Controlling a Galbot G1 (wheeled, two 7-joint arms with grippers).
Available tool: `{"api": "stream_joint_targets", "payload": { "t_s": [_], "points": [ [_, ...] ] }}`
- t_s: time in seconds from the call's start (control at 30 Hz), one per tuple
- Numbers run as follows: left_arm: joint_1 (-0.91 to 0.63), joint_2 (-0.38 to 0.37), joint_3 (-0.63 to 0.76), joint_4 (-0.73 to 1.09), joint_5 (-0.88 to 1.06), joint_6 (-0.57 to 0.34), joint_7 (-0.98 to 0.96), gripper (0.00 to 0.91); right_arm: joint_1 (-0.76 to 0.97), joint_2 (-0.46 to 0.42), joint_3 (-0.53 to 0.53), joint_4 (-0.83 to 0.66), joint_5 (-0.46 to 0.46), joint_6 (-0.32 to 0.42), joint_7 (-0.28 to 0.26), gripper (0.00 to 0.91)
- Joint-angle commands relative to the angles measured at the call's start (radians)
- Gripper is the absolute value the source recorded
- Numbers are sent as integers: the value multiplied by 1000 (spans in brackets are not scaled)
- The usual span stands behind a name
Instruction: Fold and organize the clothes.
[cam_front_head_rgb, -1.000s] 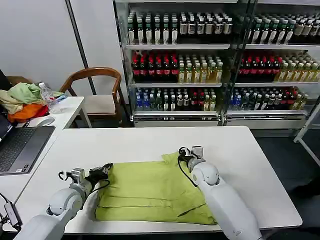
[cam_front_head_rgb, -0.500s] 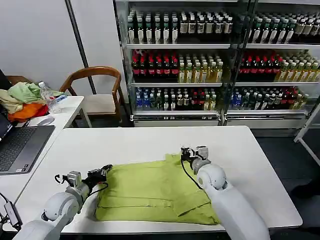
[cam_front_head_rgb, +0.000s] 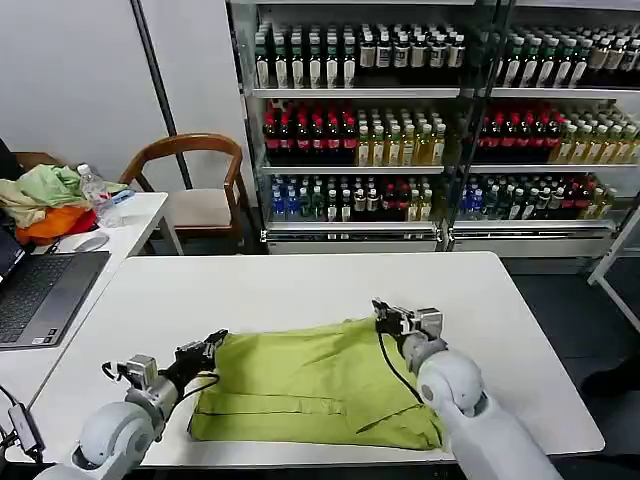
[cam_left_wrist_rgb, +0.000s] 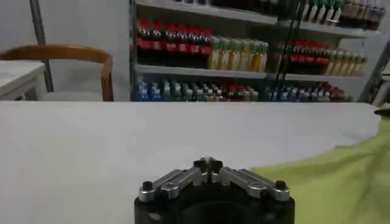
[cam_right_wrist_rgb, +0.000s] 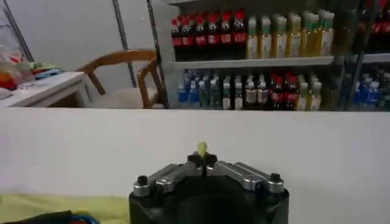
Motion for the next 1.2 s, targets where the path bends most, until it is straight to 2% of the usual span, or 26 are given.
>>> {"api": "stream_joint_targets", "payload": {
  "t_s": [0.03, 0.2, 0.4, 0.67, 1.2],
  "points": [
    [117, 4, -53, -85, 9, -16, -7, 30, -180, -19, 34, 147, -36, 4, -2, 0],
    [167, -12, -54, -107, 42, -31, -8, 30, -243, -24, 37, 194, -75, 19, -6, 0],
    [203, -34, -56, -119, 65, -26, -13, 30, -279, -42, 60, 223, -77, 26, -5, 0],
    [240, -28, -79, -157, 80, -11, -32, 30, -320, -52, 78, 231, -81, 32, -9, 0],
    [218, 7, -87, -132, 54, -1, -32, 30, -318, -80, 84, 201, -88, 36, -9, 0]
  ]
}}
